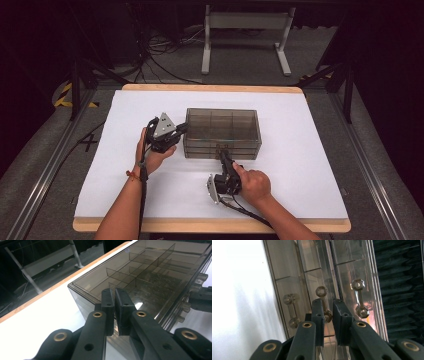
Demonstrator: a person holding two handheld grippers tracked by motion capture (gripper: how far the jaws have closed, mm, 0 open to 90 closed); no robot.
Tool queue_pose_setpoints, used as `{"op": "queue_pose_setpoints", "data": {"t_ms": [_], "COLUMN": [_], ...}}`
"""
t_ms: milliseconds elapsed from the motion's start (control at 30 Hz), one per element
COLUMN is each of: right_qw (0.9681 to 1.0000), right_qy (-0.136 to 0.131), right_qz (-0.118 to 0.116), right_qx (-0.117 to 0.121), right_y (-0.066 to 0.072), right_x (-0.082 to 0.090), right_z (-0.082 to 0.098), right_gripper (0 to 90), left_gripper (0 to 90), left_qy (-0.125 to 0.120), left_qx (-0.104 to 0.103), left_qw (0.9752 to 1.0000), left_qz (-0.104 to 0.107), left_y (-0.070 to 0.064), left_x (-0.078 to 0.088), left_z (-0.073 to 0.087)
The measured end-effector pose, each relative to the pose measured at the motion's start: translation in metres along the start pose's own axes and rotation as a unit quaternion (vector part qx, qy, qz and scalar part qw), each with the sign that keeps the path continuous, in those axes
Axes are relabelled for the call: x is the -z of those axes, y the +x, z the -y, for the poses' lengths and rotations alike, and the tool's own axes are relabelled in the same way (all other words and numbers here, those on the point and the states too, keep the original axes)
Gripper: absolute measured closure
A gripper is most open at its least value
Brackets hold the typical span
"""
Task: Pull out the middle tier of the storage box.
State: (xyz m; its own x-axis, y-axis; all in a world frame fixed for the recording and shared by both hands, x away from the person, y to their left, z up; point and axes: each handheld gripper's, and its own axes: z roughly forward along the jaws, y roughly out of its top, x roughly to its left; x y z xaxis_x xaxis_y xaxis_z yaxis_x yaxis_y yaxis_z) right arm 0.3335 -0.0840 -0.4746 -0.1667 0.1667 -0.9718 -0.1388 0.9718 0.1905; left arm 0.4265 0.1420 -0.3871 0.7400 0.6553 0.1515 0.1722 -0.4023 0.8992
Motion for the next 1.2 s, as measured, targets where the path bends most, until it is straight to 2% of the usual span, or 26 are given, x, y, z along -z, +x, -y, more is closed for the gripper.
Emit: {"op": "queue_pose_setpoints", "data": {"t_ms": [1200], "right_qw": [0.9996], "right_qy": [-0.007], "right_qz": [-0.027], "right_qx": [0.004], "right_y": [-0.004], "right_x": [0.013], "right_z": [-0.002], "right_gripper": [80.6], "left_gripper": [86.0], "left_qy": [-0.006], "left_qx": [0.008], "left_qw": [0.9999], "left_qz": [0.002], "left_y": [0.001], "left_x": [0.0], "left_z": [0.001]}}
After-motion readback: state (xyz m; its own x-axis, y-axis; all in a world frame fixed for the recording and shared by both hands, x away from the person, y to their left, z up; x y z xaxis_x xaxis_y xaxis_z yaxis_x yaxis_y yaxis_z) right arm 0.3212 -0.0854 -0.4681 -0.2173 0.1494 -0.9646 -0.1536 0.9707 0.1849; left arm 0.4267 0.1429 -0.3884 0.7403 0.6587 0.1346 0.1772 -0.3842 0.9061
